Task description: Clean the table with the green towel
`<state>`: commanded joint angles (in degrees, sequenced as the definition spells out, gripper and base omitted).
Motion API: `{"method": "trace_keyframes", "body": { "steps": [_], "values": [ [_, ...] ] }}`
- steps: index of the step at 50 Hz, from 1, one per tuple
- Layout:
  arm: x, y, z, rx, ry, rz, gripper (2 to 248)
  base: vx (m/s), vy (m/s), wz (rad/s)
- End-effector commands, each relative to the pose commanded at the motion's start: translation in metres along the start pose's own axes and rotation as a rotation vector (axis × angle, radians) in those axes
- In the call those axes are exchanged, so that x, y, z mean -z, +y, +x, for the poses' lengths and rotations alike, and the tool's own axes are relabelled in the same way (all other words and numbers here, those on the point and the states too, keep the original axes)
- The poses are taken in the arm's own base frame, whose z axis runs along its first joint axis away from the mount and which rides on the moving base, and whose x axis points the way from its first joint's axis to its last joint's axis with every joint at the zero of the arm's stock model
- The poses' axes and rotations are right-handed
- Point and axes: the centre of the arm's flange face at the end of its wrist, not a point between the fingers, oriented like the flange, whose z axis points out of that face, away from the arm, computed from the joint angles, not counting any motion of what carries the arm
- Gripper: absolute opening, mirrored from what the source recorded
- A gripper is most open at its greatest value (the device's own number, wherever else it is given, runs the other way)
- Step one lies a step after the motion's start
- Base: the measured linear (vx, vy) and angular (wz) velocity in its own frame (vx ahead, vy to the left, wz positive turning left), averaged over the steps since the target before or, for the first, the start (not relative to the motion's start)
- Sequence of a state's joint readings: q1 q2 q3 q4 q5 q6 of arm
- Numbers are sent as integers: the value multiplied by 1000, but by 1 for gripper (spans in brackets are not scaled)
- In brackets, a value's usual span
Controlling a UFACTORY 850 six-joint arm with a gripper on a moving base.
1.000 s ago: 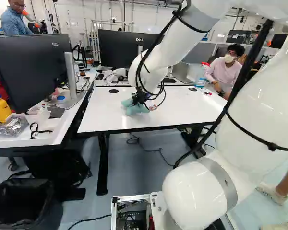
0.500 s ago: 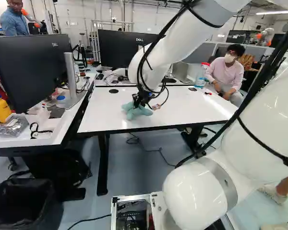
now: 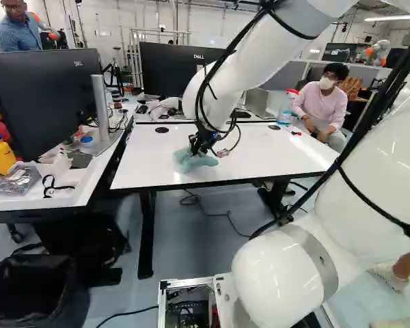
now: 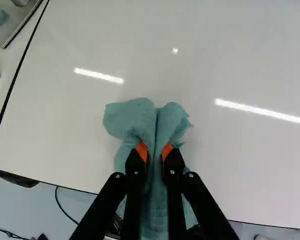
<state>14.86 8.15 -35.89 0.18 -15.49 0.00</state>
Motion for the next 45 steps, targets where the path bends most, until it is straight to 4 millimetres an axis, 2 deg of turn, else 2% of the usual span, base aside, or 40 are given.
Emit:
{"method": "trace_keyframes", "body": {
  "steps": [27, 45],
  "values": [
    [5, 37, 0, -81, 106, -50, 51, 0, 0, 0],
    [3, 68, 20, -136, 229, -95, 51, 0, 0, 0]
  ]
}}
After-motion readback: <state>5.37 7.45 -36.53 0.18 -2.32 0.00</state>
